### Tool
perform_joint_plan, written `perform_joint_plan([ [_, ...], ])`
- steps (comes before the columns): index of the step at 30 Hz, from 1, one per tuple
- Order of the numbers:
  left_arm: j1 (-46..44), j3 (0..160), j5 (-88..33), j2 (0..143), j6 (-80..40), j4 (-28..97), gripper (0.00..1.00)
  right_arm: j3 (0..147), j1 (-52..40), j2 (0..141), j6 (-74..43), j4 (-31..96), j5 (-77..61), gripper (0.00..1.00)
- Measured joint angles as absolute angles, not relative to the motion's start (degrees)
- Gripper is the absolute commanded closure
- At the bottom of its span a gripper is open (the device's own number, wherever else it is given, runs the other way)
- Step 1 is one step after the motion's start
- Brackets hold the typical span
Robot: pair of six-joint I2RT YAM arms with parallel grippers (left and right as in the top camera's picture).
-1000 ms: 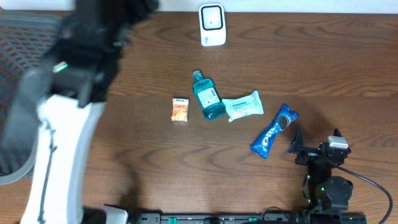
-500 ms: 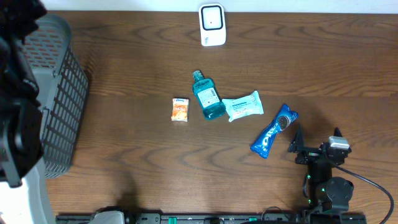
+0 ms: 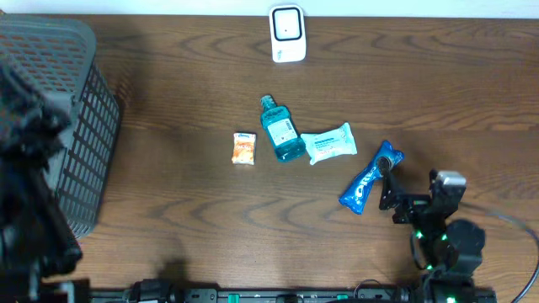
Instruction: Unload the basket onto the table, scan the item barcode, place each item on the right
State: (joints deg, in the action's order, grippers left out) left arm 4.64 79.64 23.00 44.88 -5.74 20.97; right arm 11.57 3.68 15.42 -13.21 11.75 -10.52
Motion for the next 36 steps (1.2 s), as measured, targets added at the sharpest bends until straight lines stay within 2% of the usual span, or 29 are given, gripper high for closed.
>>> perform_joint_plan([
  [5, 5.6, 67.7, 23.1, 37.0, -5.7, 11.6, 0.02, 37.5, 0.3, 42.0, -12.7, 28.6, -13.3, 0.01],
  [6, 5.6, 67.2, 23.1, 37.2, -5.7, 11.1, 0.02, 45.1, -0.8, 48.3, -12.6, 40.8, -13.1, 0.01],
  [8, 5.6, 66.8, 23.1, 37.5, -5.7, 10.6, 0.02, 58.2, -3.0, 59.8, -11.9, 53.5, -13.6, 0.01],
  [12, 5.6, 66.7, 23.1, 38.2, -4.4, 11.2, 0.02, 81.5, -4.8, 79.8, -11.1, 71.0, -15.8, 0.01],
  [15, 5.6, 66.6, 23.1, 38.1, -3.8, 12.1, 0.02, 88.2, -5.0, 87.9, -10.9, 70.0, -18.0, 0.02],
  [17, 5.6, 66.6, 23.0, 37.8, -3.6, 12.5, 0.02, 89.3, -5.3, 92.0, -10.1, 67.6, -19.9, 0.07],
  [22, 5.8, 66.6, 23.0, 37.3, -3.5, 13.5, 0.02, 92.5, -10.1, 101.3, -9.3, 67.3, -17.7, 0.06],
  [24, 5.8, 66.6, 23.0, 37.3, -3.5, 13.6, 0.02, 96.1, -13.5, 105.8, -9.0, 67.7, -15.0, 0.16],
  [25, 5.8, 66.6, 23.0, 37.3, -3.5, 13.7, 0.02, 98.1, -15.0, 107.8, -8.9, 67.6, -13.9, 0.16],
  [32, 5.8, 66.0, 22.8, 37.2, -3.5, 13.2, 0.02, 117.4, -25.9, 124.7, -7.8, 63.7, -2.9, 0.15],
  [36, 5.8, 66.0, 22.8, 36.8, -3.5, 13.1, 0.02, 120.0, -28.5, 130.8, -6.6, 57.5, 0.1, 0.15],
])
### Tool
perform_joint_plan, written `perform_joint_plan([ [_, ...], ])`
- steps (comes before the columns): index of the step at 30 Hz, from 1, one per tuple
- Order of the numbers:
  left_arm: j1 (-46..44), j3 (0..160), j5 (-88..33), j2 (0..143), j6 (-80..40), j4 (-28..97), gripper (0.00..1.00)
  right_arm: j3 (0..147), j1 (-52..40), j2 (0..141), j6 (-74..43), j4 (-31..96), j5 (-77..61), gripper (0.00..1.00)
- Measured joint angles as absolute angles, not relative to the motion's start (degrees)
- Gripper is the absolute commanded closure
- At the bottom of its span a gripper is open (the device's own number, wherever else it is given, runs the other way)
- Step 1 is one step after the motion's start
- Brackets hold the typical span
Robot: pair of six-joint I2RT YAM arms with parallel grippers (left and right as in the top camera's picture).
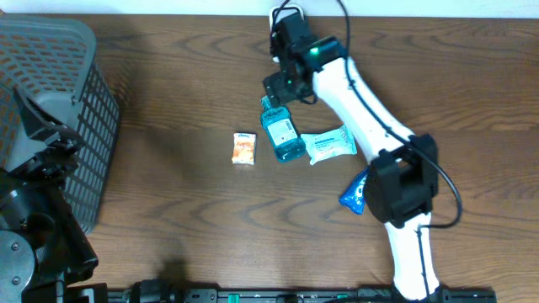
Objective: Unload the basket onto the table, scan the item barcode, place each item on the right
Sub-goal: 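Reach the right gripper down and grasp the mouthwash bottle cap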
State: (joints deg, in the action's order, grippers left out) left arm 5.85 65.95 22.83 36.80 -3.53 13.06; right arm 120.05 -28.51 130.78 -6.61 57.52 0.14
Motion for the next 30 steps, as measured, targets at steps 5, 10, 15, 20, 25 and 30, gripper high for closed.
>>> perform_joint_plan([
  [5, 5.8, 65.9, 22.9, 33.3, -2.6, 13.5, 0.02, 120.1, -28.7, 135.9, -6.0, 50.5, 1.3, 0.12],
  [10, 5.8, 65.9, 22.9, 31.3, -1.6, 13.4, 0.02, 120.2, -28.9, 137.2, -6.1, 46.1, -0.2, 0.15],
  [15, 5.8, 65.9, 22.8, 31.3, -1.4, 13.5, 0.02, 120.3, -30.5, 139.4, -6.9, 45.8, -1.4, 0.23],
  [20, 5.8, 65.9, 22.9, 31.3, -1.4, 13.3, 0.02, 120.3, -31.6, 141.9, -7.4, 47.9, -1.9, 0.61],
  [25, 5.8, 65.9, 22.9, 31.3, -1.4, 13.2, 0.02, 120.4, -31.6, 142.1, -8.3, 50.0, -2.0, 0.82],
  [30, 5.8, 65.9, 22.9, 31.3, -1.4, 13.2, 0.02, 122.3, -31.6, 142.1, -8.5, 54.7, -1.4, 0.93],
])
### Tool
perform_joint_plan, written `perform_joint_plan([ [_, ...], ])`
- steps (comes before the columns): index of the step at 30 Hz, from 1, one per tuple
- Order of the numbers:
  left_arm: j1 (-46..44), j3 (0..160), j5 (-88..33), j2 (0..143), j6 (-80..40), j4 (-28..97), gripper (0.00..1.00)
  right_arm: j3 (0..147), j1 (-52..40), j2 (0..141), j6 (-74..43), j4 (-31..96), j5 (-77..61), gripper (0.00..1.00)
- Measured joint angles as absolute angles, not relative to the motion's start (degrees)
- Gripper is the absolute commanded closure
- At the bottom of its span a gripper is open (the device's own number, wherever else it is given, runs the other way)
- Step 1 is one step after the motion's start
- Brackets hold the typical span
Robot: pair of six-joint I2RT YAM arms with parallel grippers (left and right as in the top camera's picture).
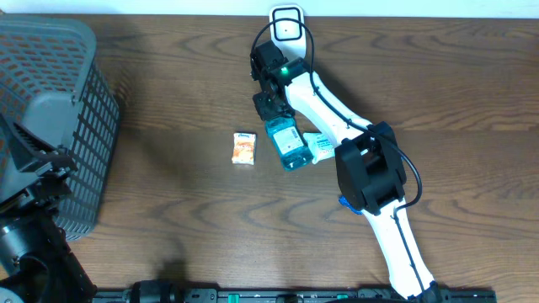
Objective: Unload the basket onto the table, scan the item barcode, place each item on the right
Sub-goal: 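Reach the right gripper down and grasp the mouthwash bottle cap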
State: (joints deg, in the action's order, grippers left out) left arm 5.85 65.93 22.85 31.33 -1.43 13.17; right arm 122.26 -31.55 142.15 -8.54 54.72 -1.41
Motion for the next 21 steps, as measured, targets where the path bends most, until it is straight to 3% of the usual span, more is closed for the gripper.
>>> perform_joint_plan([
  [3, 5.8, 65.9, 22.9, 31.3, -1.4, 13.1, 0.02, 124.1, -31.4, 142.1, -8.6, 57.8, -0.6, 0.99],
  [21, 5.8, 65.9, 22.9, 31.3, -1.4, 13.0, 0.02, 126.8, -31.4, 131.8, -10.0, 62.1, 0.1, 0.99],
])
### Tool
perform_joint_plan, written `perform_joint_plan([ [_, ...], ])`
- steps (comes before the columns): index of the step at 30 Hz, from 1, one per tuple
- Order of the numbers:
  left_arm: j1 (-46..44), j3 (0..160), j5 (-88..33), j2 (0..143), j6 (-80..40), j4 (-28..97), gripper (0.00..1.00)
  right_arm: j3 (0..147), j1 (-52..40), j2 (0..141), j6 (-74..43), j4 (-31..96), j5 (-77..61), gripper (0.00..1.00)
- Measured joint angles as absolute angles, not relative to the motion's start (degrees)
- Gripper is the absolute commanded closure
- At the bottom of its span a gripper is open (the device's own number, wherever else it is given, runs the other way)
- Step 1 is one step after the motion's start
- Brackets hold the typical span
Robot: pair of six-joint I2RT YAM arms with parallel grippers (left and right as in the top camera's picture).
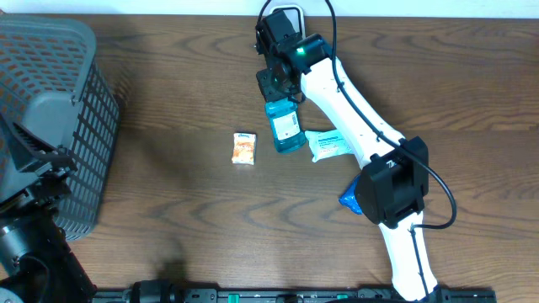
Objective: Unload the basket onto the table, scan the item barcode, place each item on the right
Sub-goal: 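Reach the right gripper down and grasp the mouthwash bottle cap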
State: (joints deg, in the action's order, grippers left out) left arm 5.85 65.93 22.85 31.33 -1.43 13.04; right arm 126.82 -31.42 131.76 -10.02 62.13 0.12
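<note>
A teal mouthwash bottle (285, 129) lies on the wooden table, cap end pointing toward the far edge. My right gripper (275, 84) sits over the cap end and appears shut on it; the cap is hidden. Right behind the gripper stands the white barcode scanner (289, 12) at the table's far edge, partly covered by the wrist. The white right arm reaches in from the lower right. My left arm (32, 210) is a dark mass at the lower left, and its fingers cannot be made out.
A small orange packet (243, 148) lies left of the bottle. A white wipes pack (324, 146) lies to its right, partly under the arm. A blue pouch (349, 197) peeks out by the arm's elbow. A grey mesh basket (63, 93) fills the far left.
The bottle has shifted toward the far edge and the scanner, and it lies straighter than before. The right gripper, still over its cap end, is now closer to the scanner. The left arm is unchanged.
At first the right arm was folded at the lower right beside the blue pouch, with the bottle untouched. Then it was stretched across the table with the gripper above the bottle's cap. Then it sat on the cap end, and now the bottle lies nearer the scanner.
</note>
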Motion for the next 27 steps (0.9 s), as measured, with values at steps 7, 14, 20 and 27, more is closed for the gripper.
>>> perform_joint_plan([
  [7, 5.8, 65.9, 22.9, 31.3, -1.4, 13.1, 0.02, 126.8, -33.0, 129.9, -10.0, 61.5, 0.7, 0.99],
  [14, 5.8, 65.9, 22.9, 31.3, -1.4, 13.1, 0.02, 126.8, -34.2, 127.2, -10.0, 58.9, 0.7, 0.99],
  [20, 5.8, 65.9, 22.8, 31.3, -1.4, 13.0, 0.02, 126.8, -34.2, 127.0, -10.1, 59.0, 0.8, 0.99],
  [27, 5.8, 65.9, 22.9, 31.3, -1.4, 13.0, 0.02, 126.3, -35.2, 127.0, -10.7, 60.7, 0.9, 0.98],
])
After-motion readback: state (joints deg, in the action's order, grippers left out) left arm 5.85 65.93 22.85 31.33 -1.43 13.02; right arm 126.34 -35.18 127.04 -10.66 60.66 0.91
